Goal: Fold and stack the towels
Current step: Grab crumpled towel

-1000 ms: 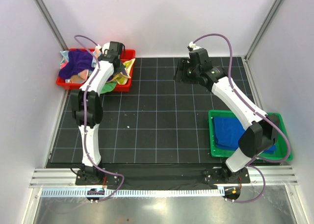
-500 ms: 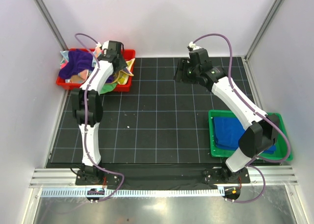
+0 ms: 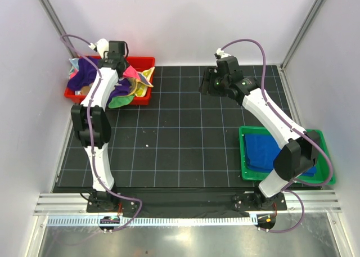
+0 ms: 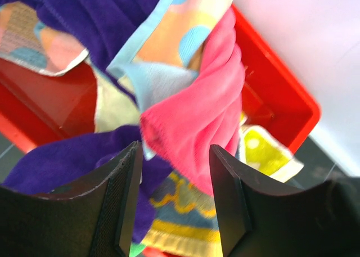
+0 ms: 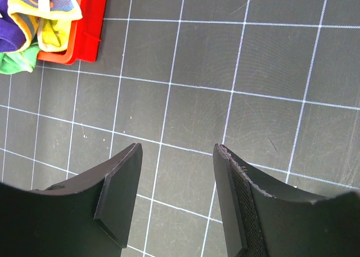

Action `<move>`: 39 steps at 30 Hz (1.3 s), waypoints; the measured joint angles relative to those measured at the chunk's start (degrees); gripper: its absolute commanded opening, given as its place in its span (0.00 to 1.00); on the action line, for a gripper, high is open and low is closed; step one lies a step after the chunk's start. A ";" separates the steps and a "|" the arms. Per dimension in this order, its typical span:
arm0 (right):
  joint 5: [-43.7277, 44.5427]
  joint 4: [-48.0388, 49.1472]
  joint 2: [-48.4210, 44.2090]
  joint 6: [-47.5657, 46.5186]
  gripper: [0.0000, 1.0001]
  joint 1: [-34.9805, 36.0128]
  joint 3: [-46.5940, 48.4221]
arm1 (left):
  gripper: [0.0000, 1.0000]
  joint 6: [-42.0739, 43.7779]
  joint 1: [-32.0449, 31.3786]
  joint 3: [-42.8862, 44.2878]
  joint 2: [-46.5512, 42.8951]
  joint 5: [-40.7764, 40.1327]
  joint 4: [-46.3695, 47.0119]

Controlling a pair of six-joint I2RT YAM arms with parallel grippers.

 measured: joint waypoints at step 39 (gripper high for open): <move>0.44 -0.02 0.00 -0.22 0.60 0.00 -1.92 | 0.61 0.79 0.17 -5.25 -3.48 0.28 8.20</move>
